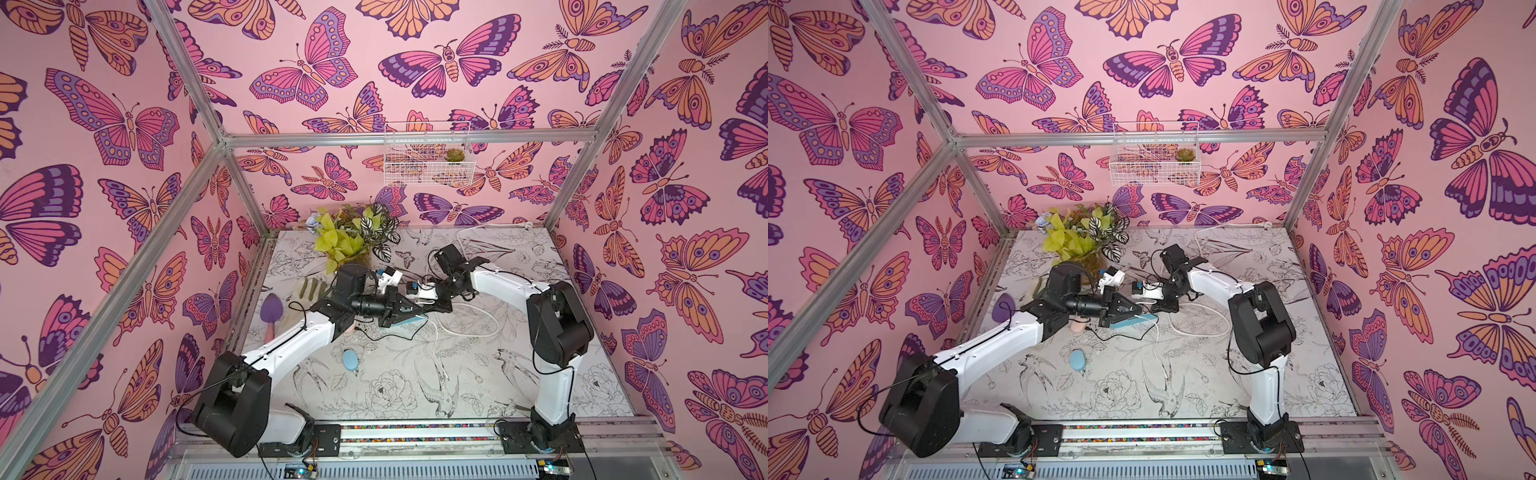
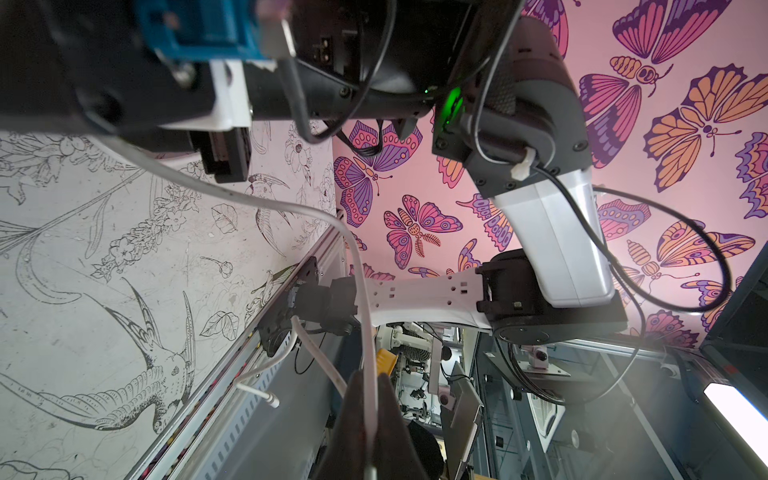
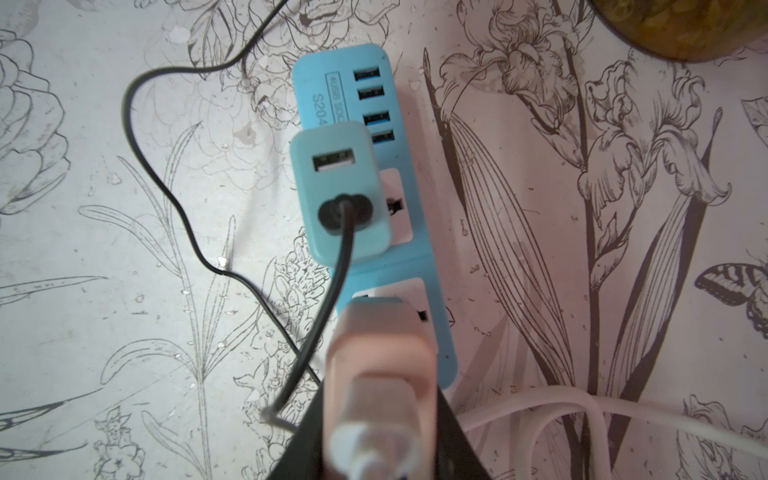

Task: Charge the bluetooth headset
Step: Insert the plug into the socket.

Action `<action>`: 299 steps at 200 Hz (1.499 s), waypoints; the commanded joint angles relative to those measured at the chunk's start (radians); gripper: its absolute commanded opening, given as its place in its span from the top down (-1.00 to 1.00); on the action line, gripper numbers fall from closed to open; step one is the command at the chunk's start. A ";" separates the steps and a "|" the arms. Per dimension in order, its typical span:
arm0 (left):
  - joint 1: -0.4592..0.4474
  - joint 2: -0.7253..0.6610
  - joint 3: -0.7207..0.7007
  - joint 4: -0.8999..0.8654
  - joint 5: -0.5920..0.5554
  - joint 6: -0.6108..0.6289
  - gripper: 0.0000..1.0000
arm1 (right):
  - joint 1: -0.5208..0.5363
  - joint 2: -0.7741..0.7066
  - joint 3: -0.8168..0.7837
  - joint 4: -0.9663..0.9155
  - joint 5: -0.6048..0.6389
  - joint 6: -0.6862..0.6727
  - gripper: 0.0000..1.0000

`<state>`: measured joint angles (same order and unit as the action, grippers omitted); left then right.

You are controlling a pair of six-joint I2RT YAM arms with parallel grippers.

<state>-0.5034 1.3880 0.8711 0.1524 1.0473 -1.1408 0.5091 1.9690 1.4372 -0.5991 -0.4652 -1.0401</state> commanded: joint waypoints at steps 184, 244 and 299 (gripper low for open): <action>0.006 0.021 -0.007 0.003 0.010 0.020 0.98 | 0.012 0.016 0.052 -0.085 0.147 -0.174 0.90; 0.006 0.030 0.000 0.003 0.010 0.023 0.98 | 0.011 -0.001 0.028 -0.066 0.141 -0.179 0.90; 0.006 0.045 0.008 0.010 0.013 0.025 0.97 | 0.012 -0.038 0.010 -0.046 0.141 -0.176 0.91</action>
<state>-0.5034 1.4117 0.8623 0.1528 1.0477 -1.1370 0.5262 1.9633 1.4559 -0.6243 -0.3592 -1.2060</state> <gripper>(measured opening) 0.051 0.305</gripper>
